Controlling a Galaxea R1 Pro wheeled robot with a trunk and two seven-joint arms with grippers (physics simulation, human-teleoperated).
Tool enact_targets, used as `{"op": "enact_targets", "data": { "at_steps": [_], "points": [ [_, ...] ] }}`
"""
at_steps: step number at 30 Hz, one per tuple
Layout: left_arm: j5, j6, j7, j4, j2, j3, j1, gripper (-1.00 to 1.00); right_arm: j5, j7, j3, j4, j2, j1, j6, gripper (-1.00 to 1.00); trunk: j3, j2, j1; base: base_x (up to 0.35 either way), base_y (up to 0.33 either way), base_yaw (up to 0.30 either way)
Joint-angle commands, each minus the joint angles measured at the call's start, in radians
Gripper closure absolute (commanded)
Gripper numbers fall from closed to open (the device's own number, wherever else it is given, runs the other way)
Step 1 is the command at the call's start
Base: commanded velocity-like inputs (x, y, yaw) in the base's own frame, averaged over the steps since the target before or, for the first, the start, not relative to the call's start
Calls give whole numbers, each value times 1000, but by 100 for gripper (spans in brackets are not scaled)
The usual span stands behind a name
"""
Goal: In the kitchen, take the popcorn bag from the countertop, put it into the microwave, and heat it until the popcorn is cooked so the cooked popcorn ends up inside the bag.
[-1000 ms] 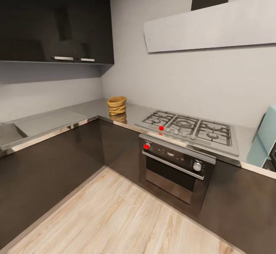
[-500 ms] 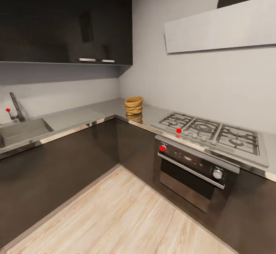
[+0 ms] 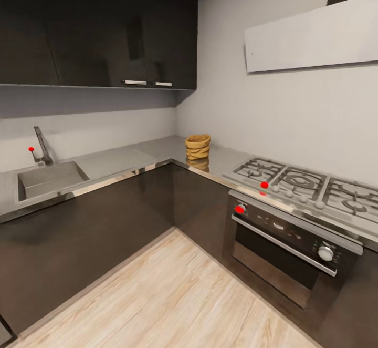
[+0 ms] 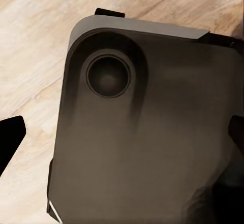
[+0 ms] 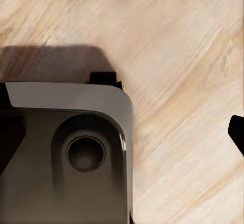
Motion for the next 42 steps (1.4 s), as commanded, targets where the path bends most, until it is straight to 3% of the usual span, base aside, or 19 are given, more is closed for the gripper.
{"op": "enact_targets", "data": {
  "at_steps": [1,11,17,35,42],
  "points": [
    [6,-1,0,-1,0,1,0,-100,7,-1,-8,3,-2,-1,-5,-100,-1,0,1,286,188,2],
    [7,8,-7,1,2,1,0,-100,7,-4,-7,2,-4,-1,-2,-100,-1,0,1,291,229,0],
    [7,13,-71,2,4,-1,0,-100,9,-4,-7,2,-4,-1,1,-100,-1,0,1,291,234,0],
    [10,13,-57,4,-1,-1,0,-100,8,-7,-7,2,1,-1,-8,-100,-1,0,1,292,223,-1],
    [10,13,-57,4,-1,-1,0,-100,7,-7,-7,3,5,-1,-7,-100,4,0,1,294,213,-166]
  ]
}}
